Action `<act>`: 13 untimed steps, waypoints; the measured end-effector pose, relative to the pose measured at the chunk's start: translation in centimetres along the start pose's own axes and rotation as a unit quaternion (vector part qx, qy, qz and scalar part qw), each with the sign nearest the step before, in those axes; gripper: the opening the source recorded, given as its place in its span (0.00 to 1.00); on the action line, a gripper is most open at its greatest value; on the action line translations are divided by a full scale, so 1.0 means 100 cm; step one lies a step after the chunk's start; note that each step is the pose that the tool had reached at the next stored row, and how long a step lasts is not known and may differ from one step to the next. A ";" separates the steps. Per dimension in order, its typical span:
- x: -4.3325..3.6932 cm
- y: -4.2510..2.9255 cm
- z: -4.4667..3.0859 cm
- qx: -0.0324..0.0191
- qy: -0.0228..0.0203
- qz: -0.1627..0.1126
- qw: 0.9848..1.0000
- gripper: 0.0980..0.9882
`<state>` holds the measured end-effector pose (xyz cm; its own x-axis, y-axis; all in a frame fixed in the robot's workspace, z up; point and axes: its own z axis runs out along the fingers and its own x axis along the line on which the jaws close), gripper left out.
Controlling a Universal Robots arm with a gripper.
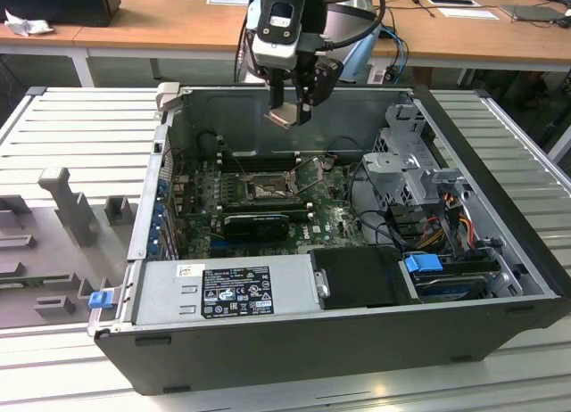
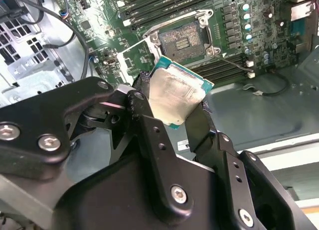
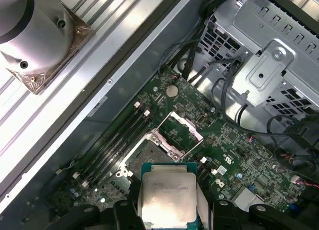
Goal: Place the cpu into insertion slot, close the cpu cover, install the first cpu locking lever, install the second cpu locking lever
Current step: 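Place the cpu into insertion slot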
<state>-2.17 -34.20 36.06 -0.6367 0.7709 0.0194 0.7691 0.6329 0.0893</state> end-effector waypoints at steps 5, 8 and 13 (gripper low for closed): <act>0.0000 0.0000 0.0000 -0.001 -0.002 0.026 1.000 0.48; 0.0000 0.0000 0.0001 -0.001 -0.004 0.044 0.999 0.48; 0.0000 -0.0001 0.0010 -0.002 -0.009 0.095 0.995 0.48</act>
<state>-2.17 -34.20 35.96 -0.4792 0.8775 0.0193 0.8750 0.4759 0.0892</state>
